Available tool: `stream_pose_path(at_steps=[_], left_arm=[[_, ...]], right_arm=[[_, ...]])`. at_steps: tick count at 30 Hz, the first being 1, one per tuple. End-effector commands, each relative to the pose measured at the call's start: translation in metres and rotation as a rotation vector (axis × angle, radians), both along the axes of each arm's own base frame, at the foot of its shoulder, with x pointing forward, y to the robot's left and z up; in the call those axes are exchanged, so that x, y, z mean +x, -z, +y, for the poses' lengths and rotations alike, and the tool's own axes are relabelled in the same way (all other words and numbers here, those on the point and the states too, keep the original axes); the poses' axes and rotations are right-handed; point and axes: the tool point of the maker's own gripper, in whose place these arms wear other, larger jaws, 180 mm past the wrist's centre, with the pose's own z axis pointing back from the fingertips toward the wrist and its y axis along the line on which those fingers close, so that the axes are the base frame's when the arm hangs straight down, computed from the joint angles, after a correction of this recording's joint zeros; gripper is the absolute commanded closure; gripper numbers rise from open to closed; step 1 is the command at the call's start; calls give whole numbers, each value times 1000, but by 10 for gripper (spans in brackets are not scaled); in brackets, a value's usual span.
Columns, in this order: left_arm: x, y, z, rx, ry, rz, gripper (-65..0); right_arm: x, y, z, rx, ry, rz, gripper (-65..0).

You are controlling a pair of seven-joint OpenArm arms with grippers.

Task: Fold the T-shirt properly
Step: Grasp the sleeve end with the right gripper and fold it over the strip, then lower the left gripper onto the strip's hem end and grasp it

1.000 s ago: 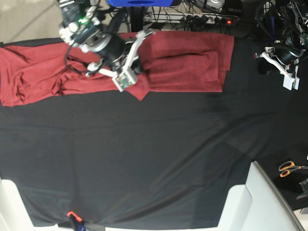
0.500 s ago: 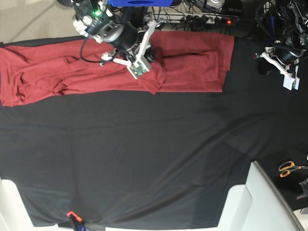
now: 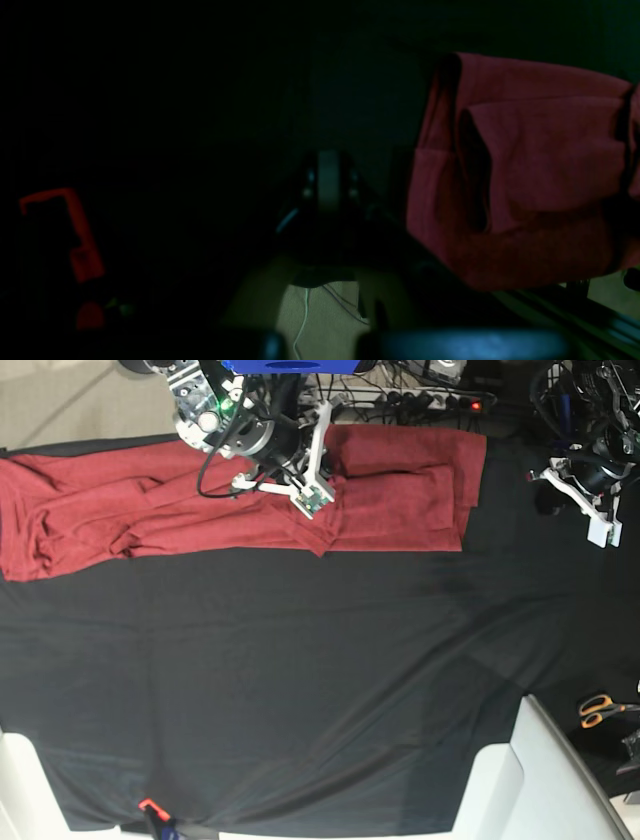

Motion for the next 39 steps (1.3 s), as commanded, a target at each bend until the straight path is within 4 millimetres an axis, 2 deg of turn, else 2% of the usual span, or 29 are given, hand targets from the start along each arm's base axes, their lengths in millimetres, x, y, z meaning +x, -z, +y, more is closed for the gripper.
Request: stream_pose_path(at_steps=[1, 5, 8, 10, 12, 14, 16, 17, 18, 21, 23, 25, 26, 30, 35, 39], left_arm=[[7, -10, 6, 17, 4, -36, 0], [5, -11, 9, 26, 7, -30, 0], [4, -11, 10, 29, 10, -25, 0], [3, -11, 10, 29, 12, -24, 0], [3, -11, 9, 30, 16, -24, 0], [3, -11, 9, 30, 18, -22, 0], [4, -11, 7, 25, 24, -22, 0], [5, -10, 2, 19, 38, -22, -54], [2, -7, -3, 15, 53, -10, -145], [-1, -2, -16, -12, 95, 1, -359], [0, -1, -24, -58, 97, -12, -467], [-1, 3, -28, -89, 90, -9, -533], [-3, 7, -27, -97, 82, -1, -550], [-12, 24, -27, -138, 46, 40, -550], [-22, 45, -53, -193, 96, 106, -550], [-15, 58, -60, -253, 49, 94, -550]], right_arm=[[8, -15, 8, 48, 6, -41, 0], [14, -16, 8, 42, 2, -50, 0], [19, -8, 7, 24, -7, -42, -15], [22, -3, 4, -9, -18, -25, -99], [23, 0, -1, -51, -37, -3, -227], [27, -7, -2, -59, -40, -14, -341], [35, -22, -7, -55, -35, -63, -411], [40, -32, -12, -57, -36, -98, -426], [44, -40, -16, -59, -35, -128, -440], [48, -56, -25, -58, -23, -178, -447], [51, -59, -36, -66, 4, -191, -447], [54, -59, -48, -68, 51, -190, -447], [56, -60, -52, -63, 70, -198, -446], [63, -68, -70, -16, 161, -260, -440], [66, -68, -88, -13, 224, -285, -440], [66, -67, -89, -15, 227, -284, -440]])
